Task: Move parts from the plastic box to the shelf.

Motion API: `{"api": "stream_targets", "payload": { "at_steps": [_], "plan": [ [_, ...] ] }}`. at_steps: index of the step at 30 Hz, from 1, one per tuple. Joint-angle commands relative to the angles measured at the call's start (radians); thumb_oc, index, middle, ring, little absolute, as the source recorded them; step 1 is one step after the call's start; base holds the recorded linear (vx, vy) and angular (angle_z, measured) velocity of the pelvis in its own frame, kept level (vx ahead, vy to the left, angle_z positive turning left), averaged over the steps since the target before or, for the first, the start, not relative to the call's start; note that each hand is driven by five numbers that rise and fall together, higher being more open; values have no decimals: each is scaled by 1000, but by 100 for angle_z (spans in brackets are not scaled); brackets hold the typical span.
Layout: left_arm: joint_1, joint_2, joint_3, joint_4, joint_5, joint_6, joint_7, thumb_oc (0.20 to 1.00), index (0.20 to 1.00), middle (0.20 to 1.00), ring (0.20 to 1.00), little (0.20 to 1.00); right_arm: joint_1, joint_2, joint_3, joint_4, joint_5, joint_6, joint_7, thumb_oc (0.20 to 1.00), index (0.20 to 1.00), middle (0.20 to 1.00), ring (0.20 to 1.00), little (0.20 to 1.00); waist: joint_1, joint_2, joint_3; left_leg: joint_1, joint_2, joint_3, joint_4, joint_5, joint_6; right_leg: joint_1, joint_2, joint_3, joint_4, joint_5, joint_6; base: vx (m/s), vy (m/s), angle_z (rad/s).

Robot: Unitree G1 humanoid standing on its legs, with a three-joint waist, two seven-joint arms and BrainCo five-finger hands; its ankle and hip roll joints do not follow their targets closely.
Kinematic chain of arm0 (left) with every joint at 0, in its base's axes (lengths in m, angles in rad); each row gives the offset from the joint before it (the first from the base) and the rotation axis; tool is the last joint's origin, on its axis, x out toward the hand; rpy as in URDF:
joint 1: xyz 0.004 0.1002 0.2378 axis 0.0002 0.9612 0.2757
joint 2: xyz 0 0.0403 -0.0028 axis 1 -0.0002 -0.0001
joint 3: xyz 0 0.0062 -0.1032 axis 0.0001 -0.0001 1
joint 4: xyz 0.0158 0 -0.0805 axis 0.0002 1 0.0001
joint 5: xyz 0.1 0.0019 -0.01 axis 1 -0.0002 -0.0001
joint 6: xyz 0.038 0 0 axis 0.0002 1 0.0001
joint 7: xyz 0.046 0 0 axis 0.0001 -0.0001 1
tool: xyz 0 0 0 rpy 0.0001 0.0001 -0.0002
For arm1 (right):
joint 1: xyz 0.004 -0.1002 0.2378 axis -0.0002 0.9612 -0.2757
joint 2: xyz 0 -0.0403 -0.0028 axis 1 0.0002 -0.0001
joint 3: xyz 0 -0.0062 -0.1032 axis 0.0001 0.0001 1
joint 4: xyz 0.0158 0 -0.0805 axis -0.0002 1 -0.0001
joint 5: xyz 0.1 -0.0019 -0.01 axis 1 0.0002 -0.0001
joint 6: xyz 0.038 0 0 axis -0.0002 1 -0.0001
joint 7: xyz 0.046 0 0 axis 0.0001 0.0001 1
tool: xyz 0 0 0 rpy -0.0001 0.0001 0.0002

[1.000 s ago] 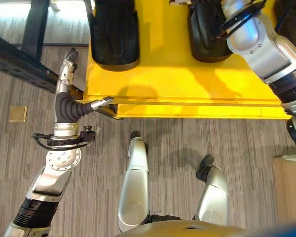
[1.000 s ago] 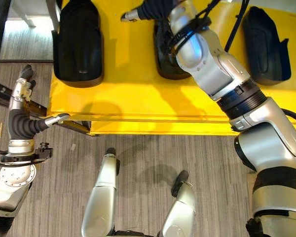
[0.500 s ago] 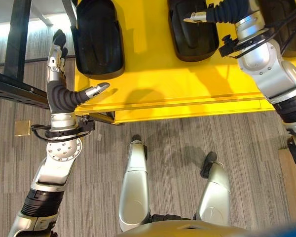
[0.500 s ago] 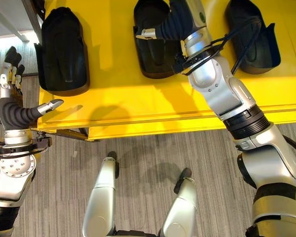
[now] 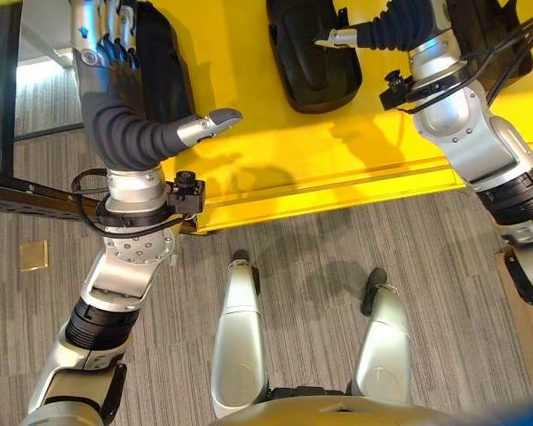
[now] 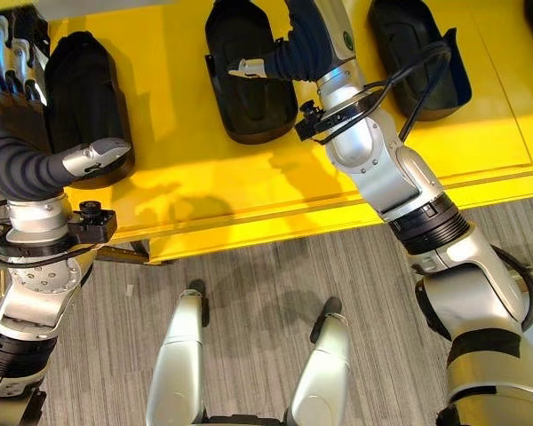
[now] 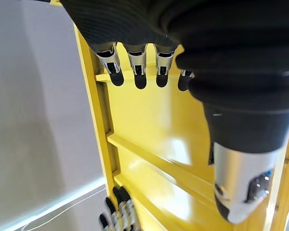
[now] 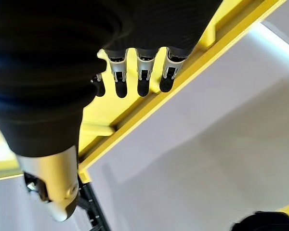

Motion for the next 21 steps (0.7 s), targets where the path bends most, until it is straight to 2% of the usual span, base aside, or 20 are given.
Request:
{"api": "stream_targets", "payload": {
  "at_steps": [1,13,18,21],
  "plan": [
    [-18,-13,-24,-34,10,-46,35,1000,1000,1000,1000,1000,-16,51,-82,-14,-9,-22,-35,1000,1000,1000,1000,1000,19,1,-33,26,-7,23,-73,67,25,-62,16,39,157,-73,-66,0,0,0],
    [-62,-43,-22,14,52,-23,77,1000,1000,1000,1000,1000,33,98,-95,24,-17,-13,-53,1000,1000,1000,1000,1000,3,7,-25,27,-3,30,-81,70,24,-69,19,45,159,-71,-67,0,0,0],
    [-25,-15,-23,10,110,3,72,1000,1000,1000,1000,1000,89,101,-141,-8,-29,-18,-71,1000,1000,1000,1000,1000,0,9,-27,23,-6,28,-84,71,26,-70,18,43,158,-70,-66,0,0,0],
    [62,64,2,-1,223,26,69,1000,1000,1000,1000,1000,153,95,-190,-29,-32,-27,-87,1000,1000,1000,1000,1000,3,17,-22,23,-7,31,-76,58,26,-67,15,44,164,-79,-62,26,-4,-2]
  ]
}}
